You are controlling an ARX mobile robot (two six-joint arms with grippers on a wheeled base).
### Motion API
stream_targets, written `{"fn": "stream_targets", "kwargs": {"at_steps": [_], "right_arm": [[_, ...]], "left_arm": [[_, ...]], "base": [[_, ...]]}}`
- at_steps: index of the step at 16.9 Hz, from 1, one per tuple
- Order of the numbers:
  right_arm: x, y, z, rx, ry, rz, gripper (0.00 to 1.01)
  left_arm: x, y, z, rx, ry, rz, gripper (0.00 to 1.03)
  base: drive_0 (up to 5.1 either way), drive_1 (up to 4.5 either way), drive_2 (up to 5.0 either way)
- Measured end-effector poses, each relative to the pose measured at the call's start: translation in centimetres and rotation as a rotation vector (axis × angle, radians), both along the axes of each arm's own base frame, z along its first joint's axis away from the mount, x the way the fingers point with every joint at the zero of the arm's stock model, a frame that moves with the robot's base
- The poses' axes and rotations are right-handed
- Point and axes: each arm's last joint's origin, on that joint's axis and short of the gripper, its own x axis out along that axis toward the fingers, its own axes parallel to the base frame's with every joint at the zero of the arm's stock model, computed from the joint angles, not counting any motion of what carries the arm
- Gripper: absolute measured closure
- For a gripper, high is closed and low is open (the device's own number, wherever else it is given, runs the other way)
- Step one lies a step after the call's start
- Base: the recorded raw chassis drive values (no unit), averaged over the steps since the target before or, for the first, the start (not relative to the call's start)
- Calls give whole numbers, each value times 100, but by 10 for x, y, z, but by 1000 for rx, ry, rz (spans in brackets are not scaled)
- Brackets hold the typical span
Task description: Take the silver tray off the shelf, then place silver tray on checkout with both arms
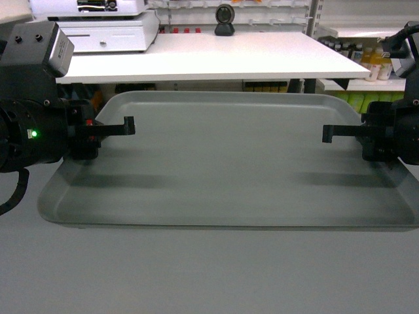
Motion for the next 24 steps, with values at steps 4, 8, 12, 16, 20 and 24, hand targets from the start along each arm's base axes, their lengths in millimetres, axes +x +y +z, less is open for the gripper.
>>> {"fn": "stream_targets", "kwargs": {"at_steps": [4,8,12,16,20,24], "right_arm": [[-1,2,0,1,0,8,98],[0,0,0,-1,1,-1,98],[0,0,0,0,1,0,98],[0,0,0,-1,3,0,98],[0,0,0,0,1,0,98],[0,0,0,-1,1,0,98]], "left_arm": [[0,3,0,0,4,5,99],[0,0,0,1,1,1,99],[0,0,0,1,2,1,99],[0,0,-1,2,5,1,99],[0,0,0,1,2,2,99],[0,0,0,1,2,1,99]], "base": [[0,0,0],[0,0,0],[0,0,0],[-1,74,-76],[-2,378,-382],[10,397,-378]]}}
